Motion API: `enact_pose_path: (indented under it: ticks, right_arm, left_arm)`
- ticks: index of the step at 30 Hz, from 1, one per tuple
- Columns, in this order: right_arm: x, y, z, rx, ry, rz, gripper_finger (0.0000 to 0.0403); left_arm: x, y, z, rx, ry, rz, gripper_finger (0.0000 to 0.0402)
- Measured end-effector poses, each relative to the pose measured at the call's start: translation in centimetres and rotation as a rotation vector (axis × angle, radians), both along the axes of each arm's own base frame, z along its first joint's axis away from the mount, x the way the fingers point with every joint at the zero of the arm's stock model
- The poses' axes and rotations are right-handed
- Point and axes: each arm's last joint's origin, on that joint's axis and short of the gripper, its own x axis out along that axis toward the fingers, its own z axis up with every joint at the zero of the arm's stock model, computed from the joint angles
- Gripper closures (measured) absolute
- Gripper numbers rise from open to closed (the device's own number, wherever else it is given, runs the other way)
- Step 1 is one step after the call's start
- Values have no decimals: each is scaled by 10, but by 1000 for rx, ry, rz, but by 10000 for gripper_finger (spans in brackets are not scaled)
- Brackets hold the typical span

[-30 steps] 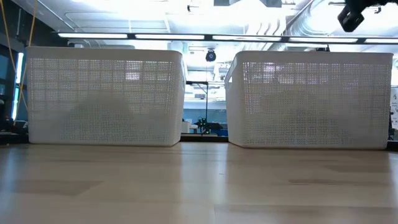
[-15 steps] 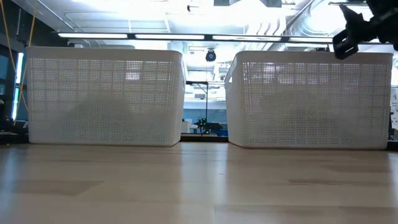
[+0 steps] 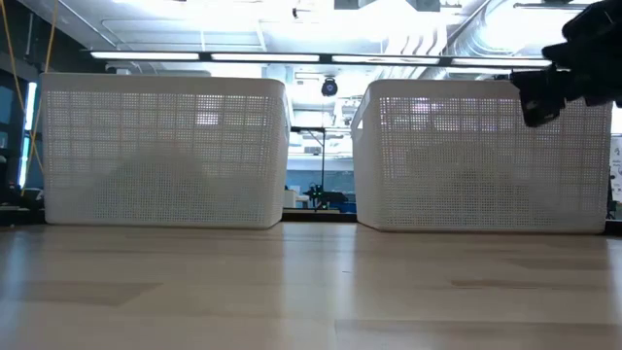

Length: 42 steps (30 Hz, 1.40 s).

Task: Sort clothes
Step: Return to Home Position

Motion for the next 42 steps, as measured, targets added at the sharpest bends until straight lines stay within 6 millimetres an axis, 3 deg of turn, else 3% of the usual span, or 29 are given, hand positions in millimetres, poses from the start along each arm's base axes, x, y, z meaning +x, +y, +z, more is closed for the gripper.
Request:
enact_pose_path:
  ticks: [4, 9, 15, 19, 23, 28, 34, 42]
  right_arm:
    - [1, 0, -2, 19, 29, 4, 215]
    - [1, 0, -2, 22, 32, 4, 215]
    - [1, 0, -2, 23, 32, -14, 215]
    - [1, -1, -2, 31, 31, -32, 215]
    - [1, -1, -2, 48, 33, -39, 215]
    - [1, -1, -2, 50, 34, -39, 215]
    - [1, -1, -2, 44, 32, -38, 215]
    - [2, -1, -3, 32, 43, -40, 215]
  left_arm:
    - [-20, 14, -26, -65, -84, 100, 319]
    - [-55, 28, -61, -160, -185, 106, 319]
    - [-93, 37, -85, -213, -290, 14, 319]
    - [-110, 40, -97, -139, -341, -60, 319]
    - [-118, 39, -118, -20, -360, -164, 319]
    - [-120, 39, -144, -16, -365, -166, 319]
    - [-118, 44, -149, -20, -328, -120, 319]
    - [-115, 46, -164, 25, -160, -193, 325]
